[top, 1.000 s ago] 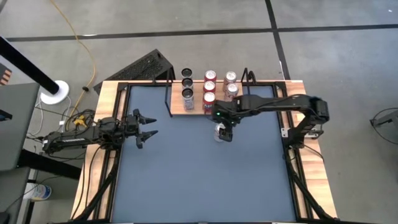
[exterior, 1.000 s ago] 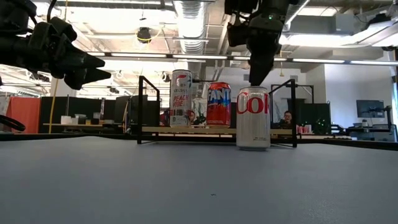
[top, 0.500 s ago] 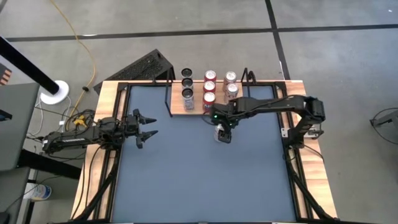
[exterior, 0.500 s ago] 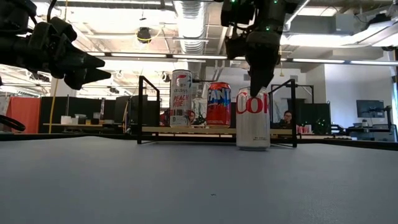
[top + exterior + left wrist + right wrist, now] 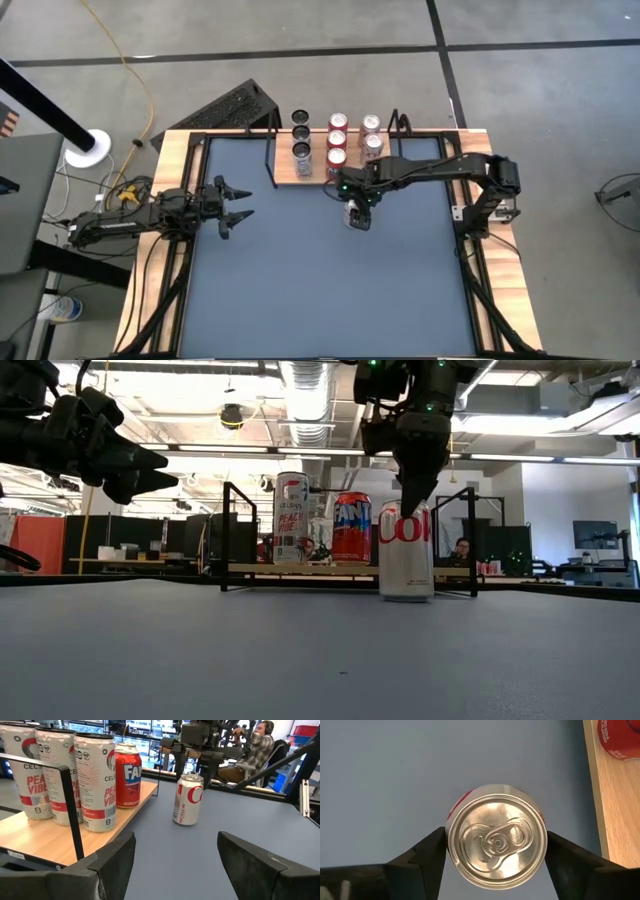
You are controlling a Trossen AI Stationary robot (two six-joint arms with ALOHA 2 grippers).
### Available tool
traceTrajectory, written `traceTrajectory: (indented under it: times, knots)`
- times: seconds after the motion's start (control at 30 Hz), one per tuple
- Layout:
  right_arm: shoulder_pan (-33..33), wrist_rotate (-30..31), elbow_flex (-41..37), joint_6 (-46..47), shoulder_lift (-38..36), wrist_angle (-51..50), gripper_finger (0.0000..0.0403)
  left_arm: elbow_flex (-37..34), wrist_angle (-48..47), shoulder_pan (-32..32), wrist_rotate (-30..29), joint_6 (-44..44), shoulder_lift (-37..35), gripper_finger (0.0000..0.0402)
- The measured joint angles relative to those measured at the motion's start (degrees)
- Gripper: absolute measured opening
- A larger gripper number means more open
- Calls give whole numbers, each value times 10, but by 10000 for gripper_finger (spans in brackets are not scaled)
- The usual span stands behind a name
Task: Place canned beverage on shelf
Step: Put the silver soda can on the shelf aligned with the other silver soda can
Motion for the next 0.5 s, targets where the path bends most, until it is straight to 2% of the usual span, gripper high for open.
traceTrajectory:
  times: [0.2,0.5]
  knots:
    - [5,2,-1,-29,-7,5,268,0,0,0,0,0,0,269]
    - [-10,-1,-2,-70,-70,-14,257,0,0,0,0,0,0,269]
